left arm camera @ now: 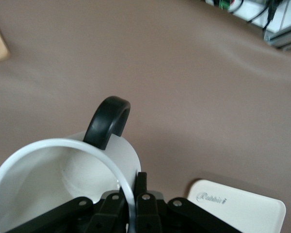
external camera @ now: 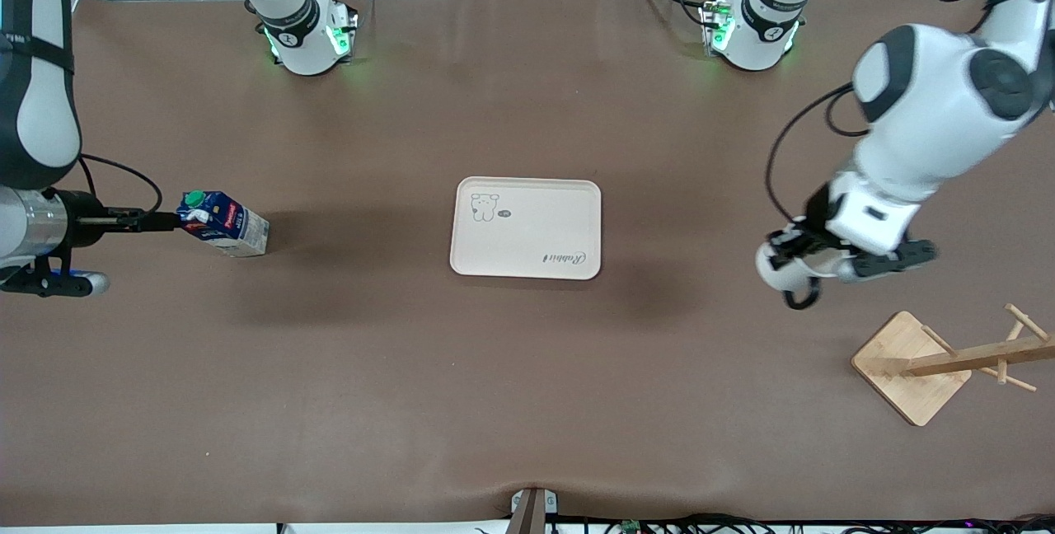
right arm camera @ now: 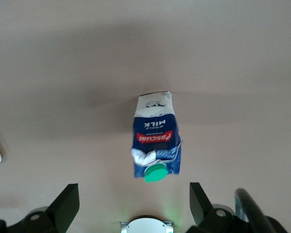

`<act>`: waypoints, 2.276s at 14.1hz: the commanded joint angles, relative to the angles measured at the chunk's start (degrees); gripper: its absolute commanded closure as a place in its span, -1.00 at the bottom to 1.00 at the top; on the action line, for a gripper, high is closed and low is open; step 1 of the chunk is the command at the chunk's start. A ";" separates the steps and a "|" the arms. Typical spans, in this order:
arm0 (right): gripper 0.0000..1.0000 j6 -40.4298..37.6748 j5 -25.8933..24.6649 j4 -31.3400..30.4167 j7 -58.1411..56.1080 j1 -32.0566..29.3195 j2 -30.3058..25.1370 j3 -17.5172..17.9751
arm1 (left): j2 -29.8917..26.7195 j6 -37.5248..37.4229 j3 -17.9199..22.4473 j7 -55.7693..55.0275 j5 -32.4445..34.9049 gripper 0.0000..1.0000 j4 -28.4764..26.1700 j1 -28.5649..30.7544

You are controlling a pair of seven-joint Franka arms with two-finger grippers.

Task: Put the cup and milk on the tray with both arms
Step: 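Carry the mug onto the white tray and open the left gripper, then withdraw the left gripper while the right gripper lifts the milk carton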

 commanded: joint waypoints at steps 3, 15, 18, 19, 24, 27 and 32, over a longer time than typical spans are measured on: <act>-1.00 15.00 -0.10 -17.54 -0.96 -2.44 -6.38 0.73 | 7.21 -0.86 -0.07 -16.55 6.53 1.00 5.03 -10.67; -0.49 39.44 -0.10 -38.14 -1.05 -3.67 -13.15 0.73 | 27.78 -0.86 0.64 -54.45 24.82 1.00 13.21 -32.30; 1.00 35.36 -0.10 -37.80 -1.05 -3.32 -14.38 0.73 | 29.81 -0.51 0.64 -60.70 28.77 1.00 12.96 -33.37; 1.00 34.12 -0.10 -37.19 -0.88 -3.23 -14.39 0.82 | 30.69 -0.33 0.64 -62.98 29.92 1.00 13.04 -33.72; 1.00 20.53 -0.01 -25.00 -0.53 -2.80 -13.51 0.91 | 33.07 0.37 0.64 -66.60 31.60 0.36 14.35 -34.16; 1.00 14.25 0.17 -17.08 -0.35 -2.27 -12.20 1.00 | 32.81 0.37 0.64 -66.43 31.77 -1.00 15.50 -34.16; 1.00 9.42 -0.01 -13.81 0.18 1.33 -11.93 1.08 | 26.84 -2.00 0.46 -63.54 31.51 -1.00 18.76 -29.51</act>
